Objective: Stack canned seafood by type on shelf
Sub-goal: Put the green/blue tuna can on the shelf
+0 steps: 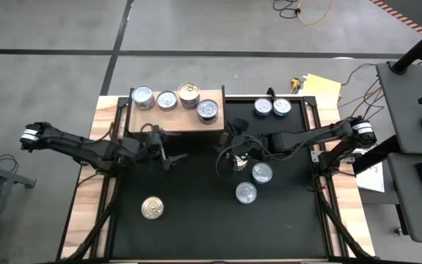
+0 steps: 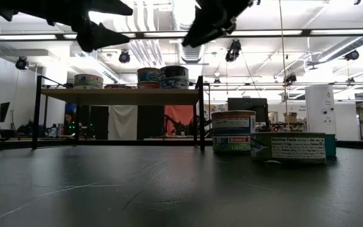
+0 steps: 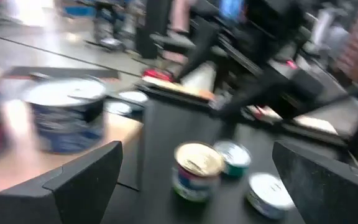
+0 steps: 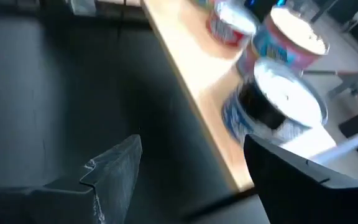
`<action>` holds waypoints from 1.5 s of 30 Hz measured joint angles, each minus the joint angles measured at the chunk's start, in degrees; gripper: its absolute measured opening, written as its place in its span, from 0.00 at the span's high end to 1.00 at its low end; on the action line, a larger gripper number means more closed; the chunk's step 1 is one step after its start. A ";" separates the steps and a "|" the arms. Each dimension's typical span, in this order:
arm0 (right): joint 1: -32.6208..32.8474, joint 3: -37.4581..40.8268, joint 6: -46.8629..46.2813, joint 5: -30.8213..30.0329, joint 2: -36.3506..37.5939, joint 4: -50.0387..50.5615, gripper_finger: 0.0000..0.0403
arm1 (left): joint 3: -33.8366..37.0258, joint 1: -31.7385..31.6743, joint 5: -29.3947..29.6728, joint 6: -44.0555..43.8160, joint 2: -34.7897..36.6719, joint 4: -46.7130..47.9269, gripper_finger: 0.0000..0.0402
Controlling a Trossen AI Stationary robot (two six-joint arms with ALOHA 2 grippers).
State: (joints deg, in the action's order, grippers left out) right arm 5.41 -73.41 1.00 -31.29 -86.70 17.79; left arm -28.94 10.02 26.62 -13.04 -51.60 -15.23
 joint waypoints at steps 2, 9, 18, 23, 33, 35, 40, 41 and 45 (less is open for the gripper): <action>0.81 0.02 -0.76 -0.28 0.11 4.20 0.33 | -0.94 0.06 -2.26 -0.64 -1.90 0.15 0.00; 3.80 0.42 -4.71 -0.10 0.09 13.13 0.39 | -8.94 0.03 -1.11 -7.38 -10.02 2.00 0.00; 8.49 3.85 -10.06 -0.34 2.46 15.16 0.45 | -17.02 2.02 -1.57 -2.83 -16.82 10.09 0.00; 9.27 7.52 -10.38 -0.67 4.12 11.07 0.47 | -15.12 2.77 -0.09 -2.01 -16.56 7.56 0.00; 8.85 14.04 -12.95 -0.89 7.63 11.09 0.50 | -15.19 3.11 -0.16 -2.71 -16.74 7.75 0.00; 8.55 14.57 -13.16 -1.75 7.61 11.11 0.51 | -16.68 3.11 -0.16 -2.21 -17.53 7.65 0.00; 8.44 14.64 -21.43 -3.42 7.63 10.96 0.54 | -20.74 3.11 -0.18 1.65 -20.76 10.57 0.00; 8.44 14.63 -23.40 -3.43 7.79 10.81 0.55 | -21.47 3.11 -0.15 1.90 -21.52 11.15 0.00; 8.44 13.03 -32.61 -3.43 7.93 10.07 0.58 | -23.94 3.11 -0.08 1.08 -24.34 11.86 0.00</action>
State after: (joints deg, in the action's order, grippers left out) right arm 13.85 -60.38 -31.61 -34.72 -78.77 27.86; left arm -52.87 13.13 26.54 -11.96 -75.94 -3.38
